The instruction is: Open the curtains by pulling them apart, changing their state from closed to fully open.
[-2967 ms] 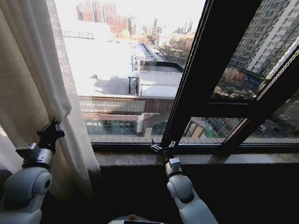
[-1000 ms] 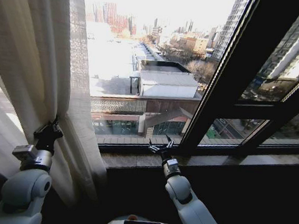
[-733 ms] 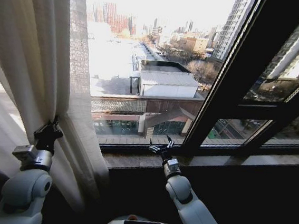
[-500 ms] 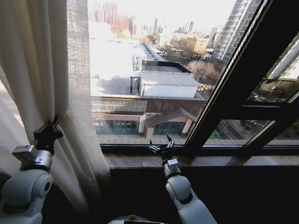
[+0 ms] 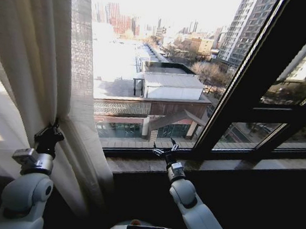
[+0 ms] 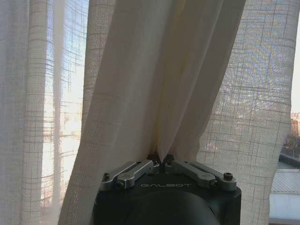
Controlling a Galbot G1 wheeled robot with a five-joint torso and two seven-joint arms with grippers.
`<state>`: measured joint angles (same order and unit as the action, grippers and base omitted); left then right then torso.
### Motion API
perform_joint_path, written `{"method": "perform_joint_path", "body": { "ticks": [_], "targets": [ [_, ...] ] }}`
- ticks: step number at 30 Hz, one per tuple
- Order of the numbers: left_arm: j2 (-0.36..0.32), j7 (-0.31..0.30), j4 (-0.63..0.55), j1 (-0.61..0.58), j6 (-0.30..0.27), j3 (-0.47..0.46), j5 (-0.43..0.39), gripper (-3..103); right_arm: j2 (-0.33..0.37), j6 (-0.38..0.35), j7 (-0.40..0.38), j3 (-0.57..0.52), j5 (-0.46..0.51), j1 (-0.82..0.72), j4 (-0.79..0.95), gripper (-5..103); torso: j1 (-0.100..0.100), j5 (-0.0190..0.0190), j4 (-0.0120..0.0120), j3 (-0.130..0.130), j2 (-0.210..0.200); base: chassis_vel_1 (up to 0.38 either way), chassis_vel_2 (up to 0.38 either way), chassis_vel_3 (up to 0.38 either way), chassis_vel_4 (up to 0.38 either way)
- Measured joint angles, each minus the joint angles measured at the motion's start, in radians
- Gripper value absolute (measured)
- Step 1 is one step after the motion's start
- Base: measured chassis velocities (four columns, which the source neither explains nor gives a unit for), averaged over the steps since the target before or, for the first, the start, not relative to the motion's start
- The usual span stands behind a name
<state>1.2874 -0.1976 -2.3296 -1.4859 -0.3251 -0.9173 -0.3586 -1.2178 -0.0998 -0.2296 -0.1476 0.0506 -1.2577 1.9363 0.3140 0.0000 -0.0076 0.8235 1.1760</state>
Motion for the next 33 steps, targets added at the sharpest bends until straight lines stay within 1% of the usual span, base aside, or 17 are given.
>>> {"method": "perform_joint_path", "body": {
  "ticks": [4, 6, 7, 10, 12, 14, 16, 18, 21, 23, 25, 27, 28, 30, 31, 32, 33],
  "targets": [
    [0.009, -0.03, 0.017, 0.025, -0.008, -0.046, -0.025, 0, 0.0, 0.004, 0.0, 0.0, -0.001, -0.001, -0.003, 100, 0.0, 0.0001, -0.0001, 0.0, 0.0, 0.0, 0.0, 0.0, 0.0],
    [0.014, -0.085, 0.03, 0.045, -0.028, -0.086, -0.055, 0, -0.002, 0.006, 0.0, -0.001, -0.002, -0.002, -0.006, 100, 0.0, 0.0003, -0.0001, 0.0, 0.0, 0.0, 0.0, 0.0, 0.0],
    [0.014, -0.085, 0.03, 0.045, -0.028, -0.086, -0.055, 0, -0.002, 0.006, 0.0, -0.001, -0.002, -0.002, -0.006, 100, 0.0, 0.0003, -0.0001, 0.0, 0.0, 0.0, 0.0, 0.0, 0.0],
    [0.016, -0.154, 0.056, 0.07, -0.043, -0.138, -0.091, 0, -0.005, 0.007, 0.001, 0.001, -0.004, 0.0, -0.01, 100, 0.0, 0.0004, -0.0002, 0.0, 0.0, 0.0, 0.0, 0.0, 0.0],
    [0.015, -0.182, 0.088, 0.081, -0.045, -0.186, -0.112, 0, -0.008, 0.007, 0.002, 0.003, -0.006, 0.002, -0.013, 100, 0.0, 0.0002, -0.0002, 0.0, 0.0, 0.0, 0.0, 0.0, 0.0],
    [0.014, -0.187, 0.097, 0.083, -0.045, -0.2, -0.117, 0, -0.009, 0.007, 0.002, 0.004, -0.007, 0.003, -0.014, 100, 0.0, 0.0001, -0.0002, 0.0, 0.0, 0.0, 0.0, 0.0, 0.0],
    [0.0, -0.196, 0.152, 0.086, -0.041, -0.286, -0.154, 0, -0.01, 0.007, 0.003, 0.006, -0.009, 0.006, -0.02, 100, 0.0, 0.0001, -0.0001, 0.0, 0.0, 0.0, 0.0, 0.0, 0.0],
    [-0.004, -0.196, 0.167, 0.086, -0.039, -0.308, -0.164, 0, -0.011, 0.008, 0.003, 0.006, -0.01, 0.007, -0.022, 100, 0.0, 0.0001, 0.0, 0.0, 0.0, 0.0, 0.0, 0.0, 0.0],
    [-0.038, -0.196, 0.244, 0.089, -0.029, -0.405, -0.195, 0, -0.013, 0.008, 0.005, 0.008, -0.012, 0.01, -0.032, 100, 0.0, 0.0, 0.0001, 0.0, 0.0, 0.0, 0.0, 0.0, 0.0],
    [-0.056, -0.207, 0.29, 0.101, -0.025, -0.452, -0.197, 0, -0.017, 0.008, 0.006, 0.011, -0.012, 0.013, -0.04, 100, 0.0, -0.0001, 0.0002, 0.0, 0.0, 0.0, 0.0, 0.0, 0.0],
    [-0.059, -0.214, 0.3, 0.106, -0.023, -0.46, -0.196, 0, -0.019, 0.008, 0.006, 0.012, -0.013, 0.014, -0.041, 100, 0.0, -0.0001, 0.0001, 0.0, 0.0, 0.0, 0.0, 0.0, 0.0],
    [-0.07, -0.263, 0.341, 0.141, -0.02, -0.488, -0.181, 0, -0.023, 0.008, 0.006, 0.022, -0.015, 0.016, -0.047, 100, 0.0, -0.0001, 0.0002, 0.0, 0.0, 0.0, 0.0, 0.0, 0.0],
    [-0.07, -0.263, 0.341, 0.141, -0.02, -0.488, -0.181, 0, -0.023, 0.008, 0.006, 0.022, -0.015, 0.016, -0.047, 100, 0.0, -0.0001, 0.0002, 0.0, 0.0, 0.0, 0.0, 0.0, 0.0],
    [-0.074, -0.298, 0.356, 0.162, -0.017, -0.491, -0.152, 0, -0.026, 0.008, 0.006, 0.029, -0.018, 0.018, -0.05, 100, 0.0, -0.0002, -0.0002, 0.0, 0.0, 0.0, 0.0, 0.0, 0.0],
    [-0.075, -0.305, 0.356, 0.165, -0.017, -0.488, -0.142, -3, -0.027, 0.008, 0.006, 0.032, -0.019, 0.019, -0.05, 100, 0.0, 0.0, -0.0001, 0.0, 0.0, 0.0, 0.0, 0.0, 0.0],
    [-0.074, -0.31, 0.348, 0.165, -0.017, -0.472, -0.126, 1, -0.03, 0.008, 0.007, 0.035, -0.021, 0.021, -0.052, 100, 0.0, 0.0, 0.0001, 0.0, 0.0, 0.0, 0.0, 0.0, 0.0],
    [-0.074, -0.31, 0.348, 0.165, -0.017, -0.472, -0.126, 1, -0.03, 0.008, 0.007, 0.035, -0.021, 0.021, -0.052, 100, 0.0, 0.0, 0.0001, 0.0, 0.0, 0.0, 0.0, 0.0, 0.0]
  ]
}}
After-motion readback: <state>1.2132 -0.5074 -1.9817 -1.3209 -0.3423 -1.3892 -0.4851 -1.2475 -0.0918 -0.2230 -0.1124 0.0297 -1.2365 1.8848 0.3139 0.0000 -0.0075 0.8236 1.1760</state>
